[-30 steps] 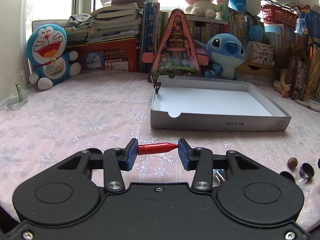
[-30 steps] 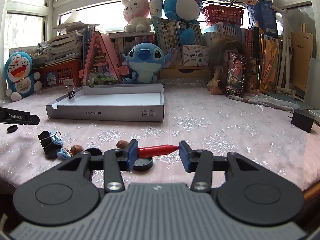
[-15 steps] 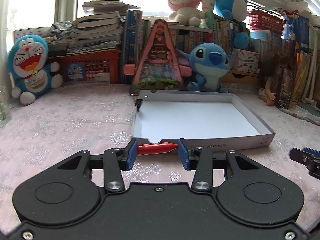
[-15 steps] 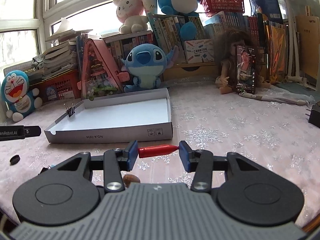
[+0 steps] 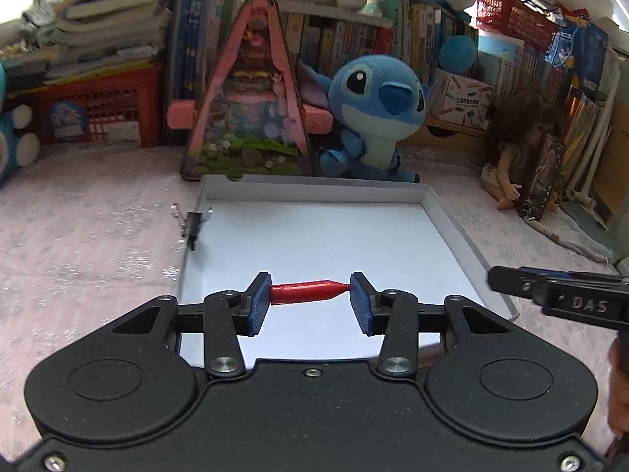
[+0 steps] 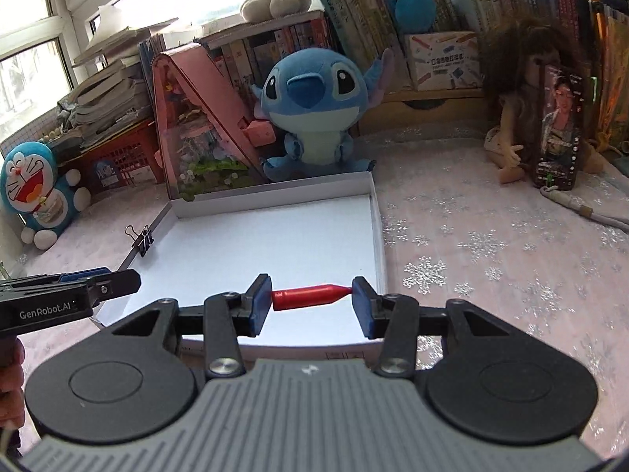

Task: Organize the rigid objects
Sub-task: 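Carry the red crayon into the white tray and release it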

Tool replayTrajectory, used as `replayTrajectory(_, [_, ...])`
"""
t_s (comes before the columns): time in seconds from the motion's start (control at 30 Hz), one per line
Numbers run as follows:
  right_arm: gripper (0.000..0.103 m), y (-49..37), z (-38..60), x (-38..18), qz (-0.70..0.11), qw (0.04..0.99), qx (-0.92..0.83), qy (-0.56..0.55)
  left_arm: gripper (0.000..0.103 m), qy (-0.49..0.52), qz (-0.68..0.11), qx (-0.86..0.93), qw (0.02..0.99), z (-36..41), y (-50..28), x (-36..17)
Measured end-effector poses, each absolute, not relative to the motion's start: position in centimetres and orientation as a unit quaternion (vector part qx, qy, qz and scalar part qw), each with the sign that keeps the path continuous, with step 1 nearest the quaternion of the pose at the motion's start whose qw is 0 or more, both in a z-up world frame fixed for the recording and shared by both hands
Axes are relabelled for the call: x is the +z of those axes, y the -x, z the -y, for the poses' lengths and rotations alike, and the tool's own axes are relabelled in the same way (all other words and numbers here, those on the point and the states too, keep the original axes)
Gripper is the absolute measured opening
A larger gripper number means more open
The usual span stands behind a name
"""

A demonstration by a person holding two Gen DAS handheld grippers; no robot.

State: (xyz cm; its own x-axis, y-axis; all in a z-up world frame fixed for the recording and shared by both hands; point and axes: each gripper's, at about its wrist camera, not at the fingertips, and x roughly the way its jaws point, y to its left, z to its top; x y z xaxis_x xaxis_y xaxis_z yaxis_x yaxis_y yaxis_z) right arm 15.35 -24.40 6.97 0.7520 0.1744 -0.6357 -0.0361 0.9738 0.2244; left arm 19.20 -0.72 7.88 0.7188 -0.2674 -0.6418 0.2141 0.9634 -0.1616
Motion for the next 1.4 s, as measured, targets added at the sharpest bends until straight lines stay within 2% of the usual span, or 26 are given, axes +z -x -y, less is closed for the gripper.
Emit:
replayTrajectory(0.3, [0.049, -22.6, 23.3, 5.2, -0.413, 0.904, 0.037, -0.108, 0.041, 0.017, -0.415, -0.113, 0.903, 2.9, -26.7, 5.0])
replayTrajectory(1.03, [0.05, -24.8, 21.1, 2.2, -0.44, 0.896, 0.017, -0.061, 0.042, -0.027, -0.424, -0.088, 0.901, 4.0, -28.4, 2.1])
replayTrajectory(1.2, [0.054, -24.8, 21.2, 2.3, -0.438, 0.897, 0.017, -0.063, 0.042, -0.034, -0.422, -0.086, 0.902, 4.1, -28.3, 2.1])
replayTrajectory(1.23, [0.061, -24.8, 21.2, 2.3, -0.438, 0.897, 0.017, -0.064, 0.042, -0.034, -0.422, -0.086, 0.902, 4.1, -28.3, 2.1])
replayTrajectory(1.4, [0.067, -24.3, 21.3, 2.9, -0.427, 0.902, 0.023, -0.066, 0.054, -0.028, -0.416, -0.09, 0.904, 3.9, -28.0, 2.7])
